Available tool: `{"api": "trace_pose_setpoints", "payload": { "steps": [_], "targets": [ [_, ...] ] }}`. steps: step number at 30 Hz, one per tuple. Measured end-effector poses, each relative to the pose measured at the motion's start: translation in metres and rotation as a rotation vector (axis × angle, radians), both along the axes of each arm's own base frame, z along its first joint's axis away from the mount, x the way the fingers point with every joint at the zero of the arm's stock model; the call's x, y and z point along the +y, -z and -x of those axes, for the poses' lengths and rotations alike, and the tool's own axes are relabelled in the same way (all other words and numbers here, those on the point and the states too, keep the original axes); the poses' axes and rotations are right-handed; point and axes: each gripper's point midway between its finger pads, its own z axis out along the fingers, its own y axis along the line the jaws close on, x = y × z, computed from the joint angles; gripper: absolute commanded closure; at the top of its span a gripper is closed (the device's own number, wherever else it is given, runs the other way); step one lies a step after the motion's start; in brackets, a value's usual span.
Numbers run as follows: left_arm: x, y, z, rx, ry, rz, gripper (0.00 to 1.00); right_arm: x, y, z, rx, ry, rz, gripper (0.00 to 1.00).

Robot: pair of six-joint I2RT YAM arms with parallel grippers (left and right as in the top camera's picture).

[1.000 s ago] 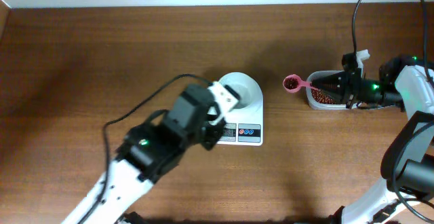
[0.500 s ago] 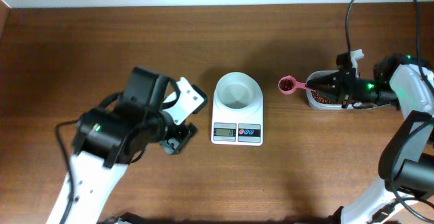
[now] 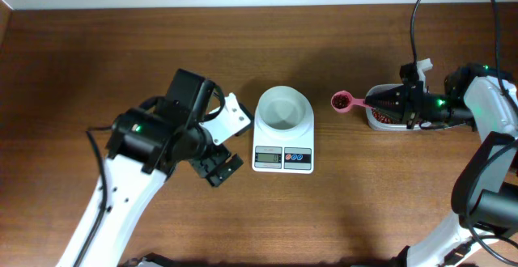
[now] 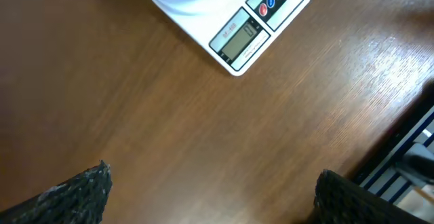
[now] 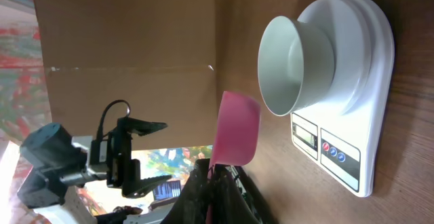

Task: Scoop and weigh 50g on scale
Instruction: 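Pull the left gripper back and away from the scale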

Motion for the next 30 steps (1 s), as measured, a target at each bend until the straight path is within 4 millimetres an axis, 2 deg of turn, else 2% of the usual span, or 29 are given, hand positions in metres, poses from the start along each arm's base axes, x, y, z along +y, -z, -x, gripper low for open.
{"api": "trace_pose_setpoints", "payload": {
  "steps": [3, 5, 6, 10, 15, 30],
  "targets": [
    [0.018, -0.019, 0.002, -0.084, -0.016, 0.016, 0.01, 0.000, 0.000, 0.000, 0.000, 0.000, 0.000, 0.96],
    [0.022, -0.026, 0.005, -0.115, 0.004, 0.045, 0.01, 0.000, 0.000, 0.000, 0.000, 0.000, 0.000, 0.96],
    [0.022, -0.025, 0.010, -0.123, 0.036, 0.069, 0.01, 0.000, 0.000, 0.000, 0.000, 0.000, 0.000, 0.96],
    [0.022, -0.011, 0.010, -0.101, 0.064, 0.108, 0.01, 0.000, 0.000, 0.000, 0.001, 0.000, 0.000, 0.96],
    [0.015, -0.013, 0.012, -0.099, 0.092, 0.142, 0.01, 0.000, 0.000, 0.000, 0.000, 0.000, 0.000, 0.96],
    [0.015, -0.013, 0.012, -0.098, 0.093, 0.145, 0.01, 0.000, 0.000, 0.000, 0.000, 0.000, 0.000, 0.96]
  ]
}}
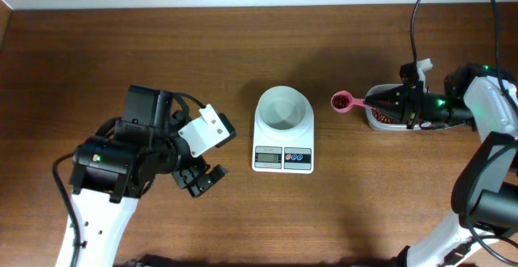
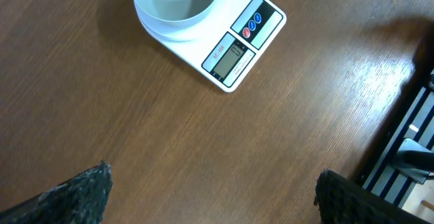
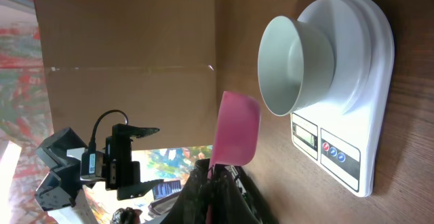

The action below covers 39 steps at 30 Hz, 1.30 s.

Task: Scoop and weigh 50g on scale
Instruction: 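Pull the left gripper back and away from the scale, then carry the bean-filled pink scoop over the white bowl with the right gripper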

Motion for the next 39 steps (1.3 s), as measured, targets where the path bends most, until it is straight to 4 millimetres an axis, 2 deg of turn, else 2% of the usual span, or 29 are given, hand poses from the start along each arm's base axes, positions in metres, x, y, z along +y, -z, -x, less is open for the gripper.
{"api": "trace_pose_setpoints", "payload": {
  "steps": [13, 16, 23, 28, 33, 39],
  "targets": [
    [0.000, 0.000, 0.000, 0.000, 0.000, 0.000, 0.01, 0.003, 0.000, 0.000, -0.024, -0.012, 0.006, 0.96],
    [0.000, 0.000, 0.000, 0.000, 0.000, 0.000, 0.01, 0.014, 0.000, 0.003, -0.025, -0.044, 0.006, 0.96],
    [0.000, 0.000, 0.000, 0.000, 0.000, 0.000, 0.01, 0.057, 0.000, 0.014, -0.026, -0.169, 0.004, 0.96],
    [0.000, 0.000, 0.000, 0.000, 0.000, 0.000, 0.01, 0.080, 0.000, 0.023, -0.027, -0.238, 0.003, 0.96],
    [0.000, 0.000, 0.000, 0.000, 0.000, 0.000, 0.01, 0.092, 0.000, 0.028, -0.031, -0.275, 0.004, 0.96],
    [0.000, 0.000, 0.000, 0.000, 0.000, 0.000, 0.01, 0.093, 0.003, 0.022, -0.099, -0.279, 0.016, 0.96]
  ]
}}
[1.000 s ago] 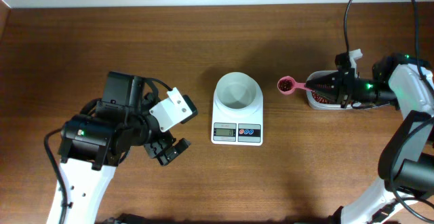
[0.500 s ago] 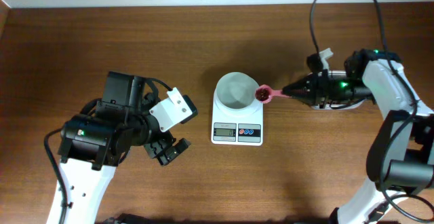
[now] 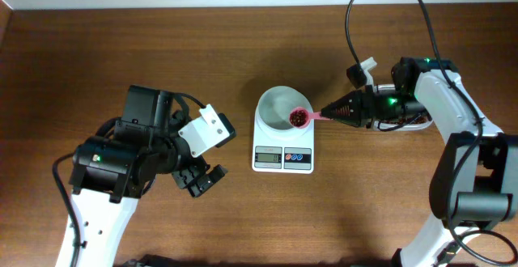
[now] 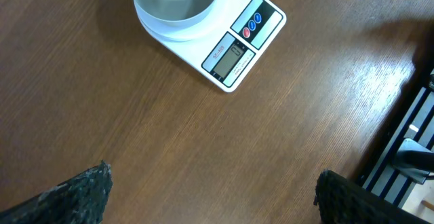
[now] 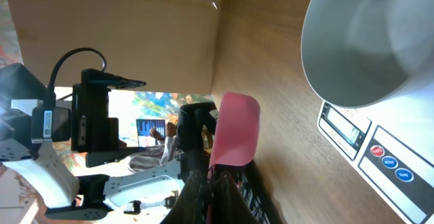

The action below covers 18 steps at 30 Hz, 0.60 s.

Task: Scoop and weigh 50g on scale
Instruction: 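Carry the bean-filled pink scoop over the white bowl with the right gripper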

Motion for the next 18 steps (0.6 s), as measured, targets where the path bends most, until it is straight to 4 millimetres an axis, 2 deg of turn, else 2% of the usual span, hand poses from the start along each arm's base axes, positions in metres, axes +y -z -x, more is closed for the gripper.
{"api": "trace_pose_setpoints", "payload": {
  "steps": [18],
  "targets": [
    [0.000, 0.000, 0.000, 0.000, 0.000, 0.000, 0.01, -0.001, 0.005, -0.026, -0.099, 0.030, 0.011, 0.96]
  ]
}}
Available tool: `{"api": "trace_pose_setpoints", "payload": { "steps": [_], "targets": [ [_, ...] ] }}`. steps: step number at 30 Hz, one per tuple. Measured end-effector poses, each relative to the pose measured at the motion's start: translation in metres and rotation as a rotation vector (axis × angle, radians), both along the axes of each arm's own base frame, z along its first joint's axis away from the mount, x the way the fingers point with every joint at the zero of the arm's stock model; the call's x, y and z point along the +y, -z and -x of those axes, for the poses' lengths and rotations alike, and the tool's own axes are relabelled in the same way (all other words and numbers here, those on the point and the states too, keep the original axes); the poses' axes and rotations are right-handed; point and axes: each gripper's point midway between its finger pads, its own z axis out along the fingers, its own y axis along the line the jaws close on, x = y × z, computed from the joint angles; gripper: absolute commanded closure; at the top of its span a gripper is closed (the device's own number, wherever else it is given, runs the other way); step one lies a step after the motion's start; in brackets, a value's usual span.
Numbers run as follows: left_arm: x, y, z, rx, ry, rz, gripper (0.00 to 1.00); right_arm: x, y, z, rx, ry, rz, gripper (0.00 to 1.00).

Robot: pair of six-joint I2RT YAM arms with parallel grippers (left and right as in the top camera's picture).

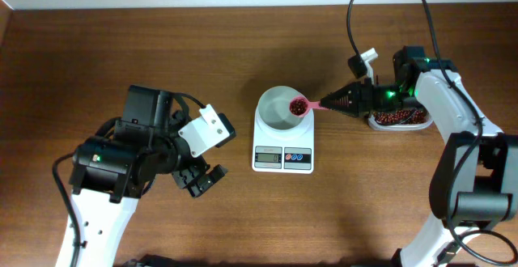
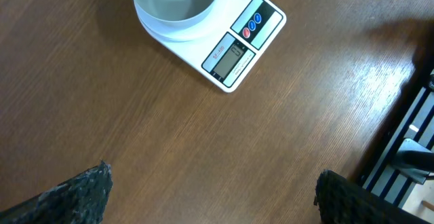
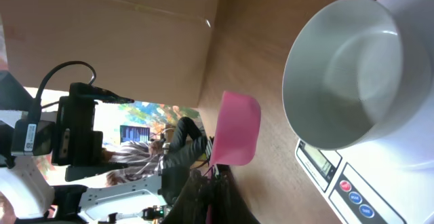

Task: Scoop and weigh 50g on scale
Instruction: 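Carry the bean-filled pink scoop over the white bowl with the right gripper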

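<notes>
A white scale [image 1: 283,157] carries a white bowl [image 1: 279,109] at the table's middle. My right gripper [image 1: 350,99] is shut on the handle of a pink scoop [image 1: 299,105] filled with red-brown grains, its cup over the bowl's right rim. In the right wrist view the scoop [image 3: 235,129] shows from behind, left of the bowl [image 3: 339,71]. The tray of grains [image 1: 400,119] lies behind that gripper. My left gripper [image 1: 202,176] hangs open left of the scale, with nothing between its fingers [image 2: 81,187]; the scale [image 2: 241,37] and bowl lie ahead of it.
Brown wooden table [image 1: 162,48] with a pale wall strip along the far edge. The right arm's black cable arcs above the table's back right. The table's edge and a metal frame [image 2: 407,149] show at the right of the left wrist view.
My right gripper has shifted a little toward the back with the scoop, whose cup now sits at the bowl's back right rim. The left arm has not moved.
The right gripper held the filled scoop beside the tray while the left arm stood close to the scale. The left arm then stood farther left. Later the scoop was over the bowl's right side, and now it sits slightly farther back, grains still in it.
</notes>
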Motion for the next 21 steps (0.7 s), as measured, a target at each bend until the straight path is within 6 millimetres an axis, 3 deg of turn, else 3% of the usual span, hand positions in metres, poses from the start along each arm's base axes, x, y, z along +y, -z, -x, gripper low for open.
{"api": "trace_pose_setpoints", "payload": {
  "steps": [21],
  "targets": [
    [0.000, 0.000, 0.000, 0.000, 0.000, 0.000, 0.01, -0.003, 0.004, -0.031, -0.252, 0.007, 0.050, 0.96]
  ]
}}
